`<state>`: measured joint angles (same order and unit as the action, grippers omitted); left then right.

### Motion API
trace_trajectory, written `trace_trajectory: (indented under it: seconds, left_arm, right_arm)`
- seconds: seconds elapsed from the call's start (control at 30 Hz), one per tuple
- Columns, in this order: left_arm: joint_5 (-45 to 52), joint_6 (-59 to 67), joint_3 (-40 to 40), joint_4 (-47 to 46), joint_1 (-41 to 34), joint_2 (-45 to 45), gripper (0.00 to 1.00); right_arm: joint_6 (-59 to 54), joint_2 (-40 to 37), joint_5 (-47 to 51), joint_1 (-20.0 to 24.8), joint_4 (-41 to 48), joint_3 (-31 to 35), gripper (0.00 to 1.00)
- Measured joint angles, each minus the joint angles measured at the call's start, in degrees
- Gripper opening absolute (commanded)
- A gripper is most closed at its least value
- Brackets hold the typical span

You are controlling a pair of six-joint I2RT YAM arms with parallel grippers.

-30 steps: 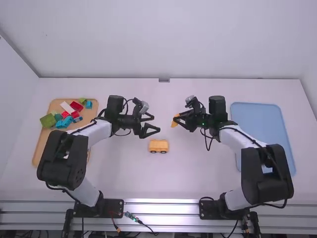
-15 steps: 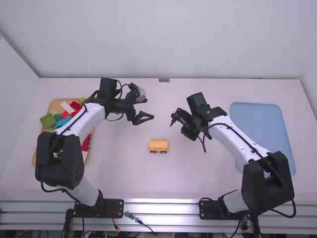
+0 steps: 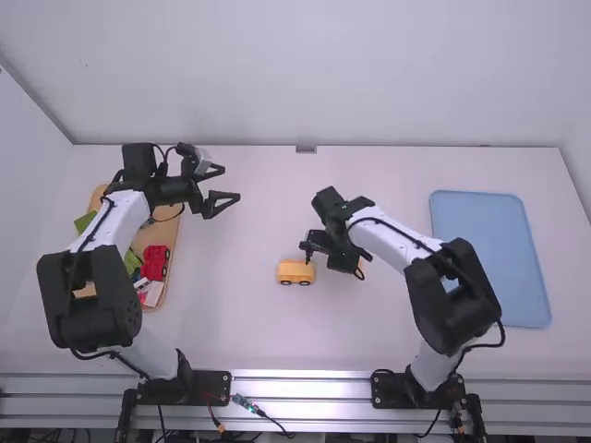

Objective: Assemble lego blocks to make yellow taxi

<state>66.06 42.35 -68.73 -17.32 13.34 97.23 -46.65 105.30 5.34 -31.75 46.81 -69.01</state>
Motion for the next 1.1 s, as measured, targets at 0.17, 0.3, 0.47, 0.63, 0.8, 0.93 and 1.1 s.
trace_trajectory:
  seconds: [0.17,0.3,0.47,0.63,0.8,0.93,1.1]
  left_arm:
    - [1.2,0.4,0.5,0.2,0.7,0.0,0.99]
    - [1.3,1.2,1.4,0.2,0.7,0.0,0.99]
    - [1.4,2.4,1.5,0.2,0.7,0.0,0.99]
    - [1.4,2.6,1.5,0.2,0.7,0.0,0.99]
    - [1.4,2.6,1.4,0.2,0.7,0.0,0.99]
    - [1.4,2.7,1.4,0.2,0.7,0.0,0.99]
    - [0.9,2.7,1.5,0.2,0.7,0.0,0.99]
  right_arm:
    - [-1.8,5.1,0.0,-0.2,1.2,-3.4,0.0]
    - [-2.8,8.9,-0.5,0.1,3.8,-4.4,0.0]
    - [-4.5,11.6,-0.8,0.1,4.1,-4.5,0.0]
    - [-5.4,11.7,-1.4,0.1,3.4,-4.5,0.16]
    - [-5.3,11.7,-1.7,0.1,1.3,-4.5,0.5]
    - [-5.7,11.7,-1.9,0.2,1.2,-4.5,0.99]
    - [-5.2,11.7,-1.2,0.2,1.6,-5.0,0.99]
